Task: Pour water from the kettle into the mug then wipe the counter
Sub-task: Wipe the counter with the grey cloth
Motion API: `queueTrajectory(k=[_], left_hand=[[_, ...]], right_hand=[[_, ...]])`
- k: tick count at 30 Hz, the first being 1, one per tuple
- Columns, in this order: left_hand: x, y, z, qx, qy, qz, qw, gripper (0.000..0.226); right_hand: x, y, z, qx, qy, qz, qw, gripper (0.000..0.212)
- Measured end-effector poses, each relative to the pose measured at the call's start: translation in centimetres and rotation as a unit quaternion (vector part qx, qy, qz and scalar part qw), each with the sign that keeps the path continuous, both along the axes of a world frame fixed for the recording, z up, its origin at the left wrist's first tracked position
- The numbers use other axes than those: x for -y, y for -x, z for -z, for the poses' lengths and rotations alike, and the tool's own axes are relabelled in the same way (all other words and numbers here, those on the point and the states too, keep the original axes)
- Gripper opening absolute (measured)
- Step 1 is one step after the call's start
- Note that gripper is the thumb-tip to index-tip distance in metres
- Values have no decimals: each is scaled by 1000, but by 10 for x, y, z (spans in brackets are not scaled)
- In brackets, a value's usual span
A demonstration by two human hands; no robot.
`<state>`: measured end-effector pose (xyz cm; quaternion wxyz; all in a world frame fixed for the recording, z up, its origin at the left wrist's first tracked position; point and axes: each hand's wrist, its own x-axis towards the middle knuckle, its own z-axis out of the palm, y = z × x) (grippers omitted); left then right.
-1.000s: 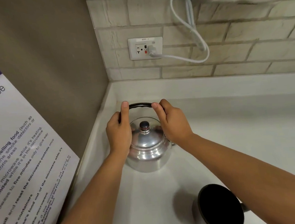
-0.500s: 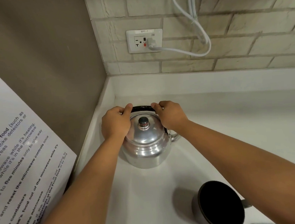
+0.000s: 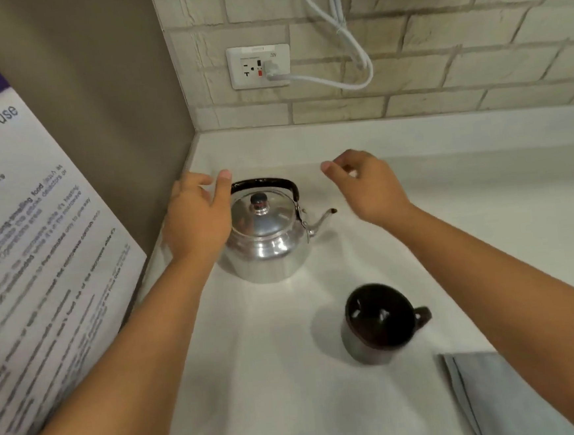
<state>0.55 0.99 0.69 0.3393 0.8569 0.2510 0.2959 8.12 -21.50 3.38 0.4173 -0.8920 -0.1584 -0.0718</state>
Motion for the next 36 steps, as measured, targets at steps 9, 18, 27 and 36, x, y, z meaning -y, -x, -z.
queueTrajectory(k=[9,18,27,36], left_hand=[[99,127,83,-69,-93,155,981,30],[122,161,125,-240,-199,223,924,68],[123,158,129,-206,-187,203,939,66],[123,158,125,-195,-190,193,942,66]], right_hand=[[170,167,87,-29,10,74,997,14],[204,197,140,-95,348,-41,932,61],[129,8,139,-100,412,-23,905,59],[155,-13,135,-110,402,-9,909,58]])
